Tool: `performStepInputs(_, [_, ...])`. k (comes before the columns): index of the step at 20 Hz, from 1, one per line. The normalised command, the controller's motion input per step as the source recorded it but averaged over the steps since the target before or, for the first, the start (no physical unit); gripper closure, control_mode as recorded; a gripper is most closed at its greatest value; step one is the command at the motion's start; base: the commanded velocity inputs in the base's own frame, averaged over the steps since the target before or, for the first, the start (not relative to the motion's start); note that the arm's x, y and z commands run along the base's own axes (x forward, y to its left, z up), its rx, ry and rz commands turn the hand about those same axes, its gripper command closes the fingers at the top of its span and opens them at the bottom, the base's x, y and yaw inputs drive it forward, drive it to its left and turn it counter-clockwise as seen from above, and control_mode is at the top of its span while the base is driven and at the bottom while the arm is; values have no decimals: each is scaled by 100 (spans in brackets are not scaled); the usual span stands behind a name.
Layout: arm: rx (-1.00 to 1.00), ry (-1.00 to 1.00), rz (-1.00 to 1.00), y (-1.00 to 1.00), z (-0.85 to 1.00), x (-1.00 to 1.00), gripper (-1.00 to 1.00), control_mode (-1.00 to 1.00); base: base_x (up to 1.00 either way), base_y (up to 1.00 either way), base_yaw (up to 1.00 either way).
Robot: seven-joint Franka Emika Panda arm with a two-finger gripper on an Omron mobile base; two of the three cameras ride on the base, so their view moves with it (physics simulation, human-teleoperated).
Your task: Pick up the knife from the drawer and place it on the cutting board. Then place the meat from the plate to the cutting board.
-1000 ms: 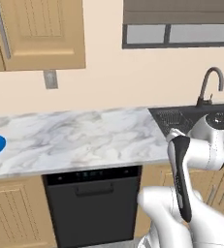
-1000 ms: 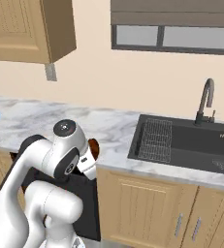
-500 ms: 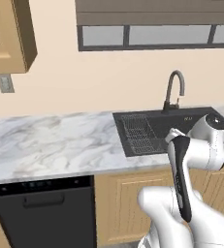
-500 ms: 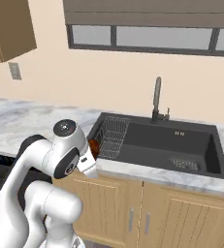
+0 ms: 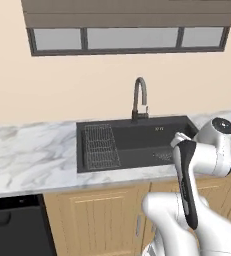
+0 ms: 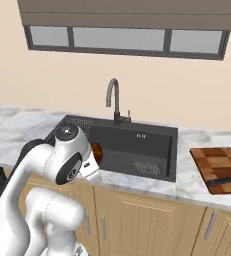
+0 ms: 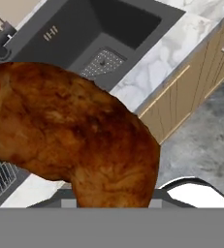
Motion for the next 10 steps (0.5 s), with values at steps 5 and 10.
performStepInputs(5, [0,0,0,0,0,0,100,100,33,-81,0])
performStepInputs(10, [0,0,0,0,0,0,100,100,31,-79,0])
